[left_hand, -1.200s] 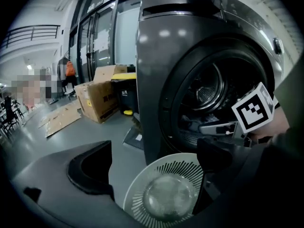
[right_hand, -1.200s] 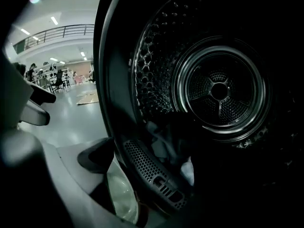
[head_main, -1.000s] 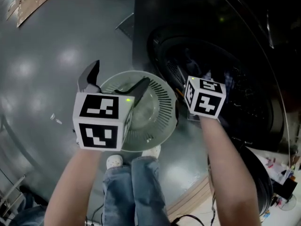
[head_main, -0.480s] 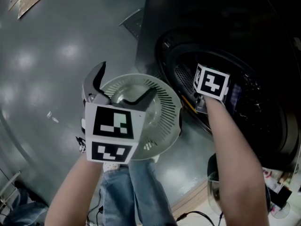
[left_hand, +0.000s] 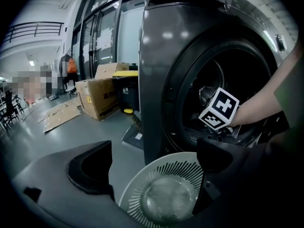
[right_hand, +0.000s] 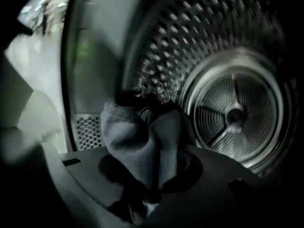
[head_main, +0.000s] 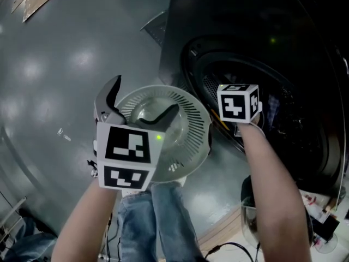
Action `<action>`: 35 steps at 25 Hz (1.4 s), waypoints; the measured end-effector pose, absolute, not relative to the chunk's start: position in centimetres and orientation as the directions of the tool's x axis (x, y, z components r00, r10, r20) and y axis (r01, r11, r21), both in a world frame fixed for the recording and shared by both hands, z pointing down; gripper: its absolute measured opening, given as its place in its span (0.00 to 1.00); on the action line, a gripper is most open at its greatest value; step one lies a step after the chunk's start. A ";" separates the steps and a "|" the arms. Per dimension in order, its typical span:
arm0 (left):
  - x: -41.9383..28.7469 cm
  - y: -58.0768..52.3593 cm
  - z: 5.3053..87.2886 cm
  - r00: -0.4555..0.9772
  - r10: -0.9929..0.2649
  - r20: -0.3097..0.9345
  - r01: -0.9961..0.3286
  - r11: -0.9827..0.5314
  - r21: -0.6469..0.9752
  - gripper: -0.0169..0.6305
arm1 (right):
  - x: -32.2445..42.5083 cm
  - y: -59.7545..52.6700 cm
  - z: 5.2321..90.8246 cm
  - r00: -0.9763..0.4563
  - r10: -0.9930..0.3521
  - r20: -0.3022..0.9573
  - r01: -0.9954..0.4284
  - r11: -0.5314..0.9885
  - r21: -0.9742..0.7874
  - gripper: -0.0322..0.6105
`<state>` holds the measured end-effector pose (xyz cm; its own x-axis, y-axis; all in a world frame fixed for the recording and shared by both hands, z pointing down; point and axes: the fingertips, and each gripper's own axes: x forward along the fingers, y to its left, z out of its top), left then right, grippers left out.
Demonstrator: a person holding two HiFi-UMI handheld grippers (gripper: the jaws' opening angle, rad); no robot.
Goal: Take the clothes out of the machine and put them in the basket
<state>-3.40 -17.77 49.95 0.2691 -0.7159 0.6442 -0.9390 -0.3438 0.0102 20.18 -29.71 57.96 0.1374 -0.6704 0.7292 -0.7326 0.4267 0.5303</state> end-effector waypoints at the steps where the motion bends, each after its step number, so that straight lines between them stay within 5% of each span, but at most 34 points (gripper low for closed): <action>1: -3.4 -17.6 49.7 0.273 -0.715 0.644 -0.936 -0.351 0.008 0.89 | 19.4 -29.6 57.2 0.125 -0.692 0.711 -0.702 0.444 0.557 0.24; 35: -7.6 -8.6 39.6 0.347 -0.692 0.632 -0.912 -0.406 0.057 0.89 | 12.3 -15.7 42.3 -0.065 -0.689 0.722 -0.862 0.404 0.308 0.24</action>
<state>-7.63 -8.59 39.62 0.3474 -0.6924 0.6324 -0.9122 -0.4058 0.0567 12.35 -15.70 42.35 -0.0655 -0.6892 0.7216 -0.8615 0.4039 0.3076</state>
